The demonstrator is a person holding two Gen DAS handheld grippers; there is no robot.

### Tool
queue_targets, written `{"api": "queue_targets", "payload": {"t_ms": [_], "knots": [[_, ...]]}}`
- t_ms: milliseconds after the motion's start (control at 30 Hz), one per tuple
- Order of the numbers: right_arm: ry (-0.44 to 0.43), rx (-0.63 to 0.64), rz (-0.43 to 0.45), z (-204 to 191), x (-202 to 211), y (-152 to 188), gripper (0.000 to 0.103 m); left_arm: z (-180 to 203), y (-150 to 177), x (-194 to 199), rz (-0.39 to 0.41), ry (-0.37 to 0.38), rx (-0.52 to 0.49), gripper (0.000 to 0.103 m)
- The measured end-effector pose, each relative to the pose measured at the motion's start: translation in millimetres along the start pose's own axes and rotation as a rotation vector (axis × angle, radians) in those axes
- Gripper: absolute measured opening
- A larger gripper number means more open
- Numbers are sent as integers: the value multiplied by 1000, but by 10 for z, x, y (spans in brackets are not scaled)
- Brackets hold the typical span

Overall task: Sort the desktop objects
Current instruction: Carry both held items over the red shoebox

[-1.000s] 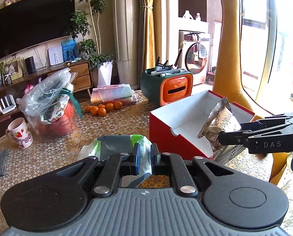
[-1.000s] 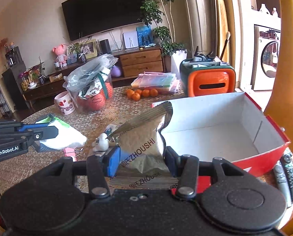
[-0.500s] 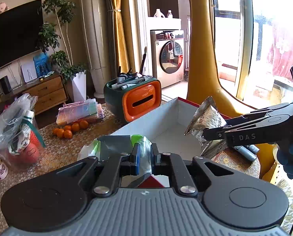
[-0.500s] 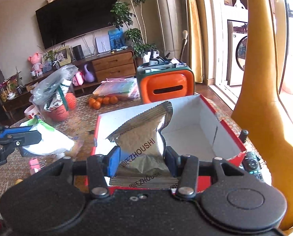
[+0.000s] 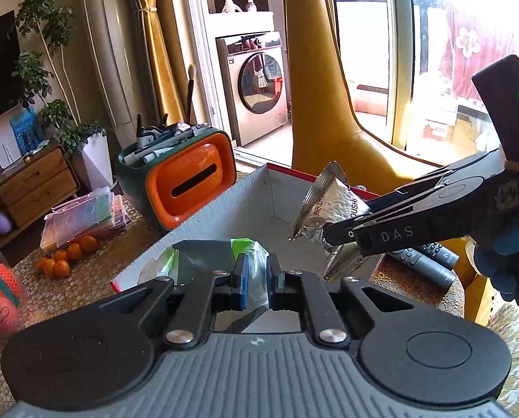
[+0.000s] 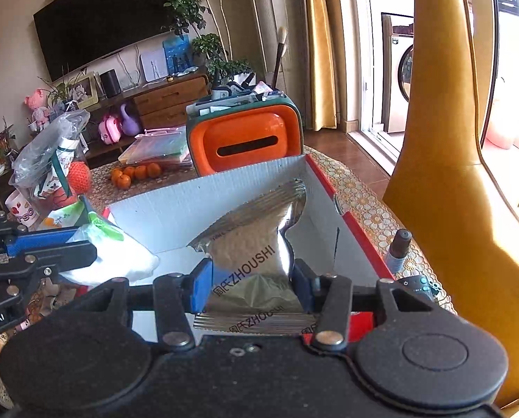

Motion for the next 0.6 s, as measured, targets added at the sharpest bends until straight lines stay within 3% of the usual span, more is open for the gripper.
{"api": "queue_targets", "payload": {"t_ms": [300,600], "knots": [[15,30,-101,108,-430,-35,48,-14,106,-592,-106,90,34,9],[46,58,-209,127,-748,30,48,-82,266,-905,-208,147,106,9]]}}
Point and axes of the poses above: each gripper's, at about its wrist camera, not at the fingertips, and x roughly against the way its jaws point, z to its right, y to its underside, the point moved 3 cm from there along -x, roughly the way its jaws point, and after that the axes turned 13 degrees about -x, right-handed, at the moved point
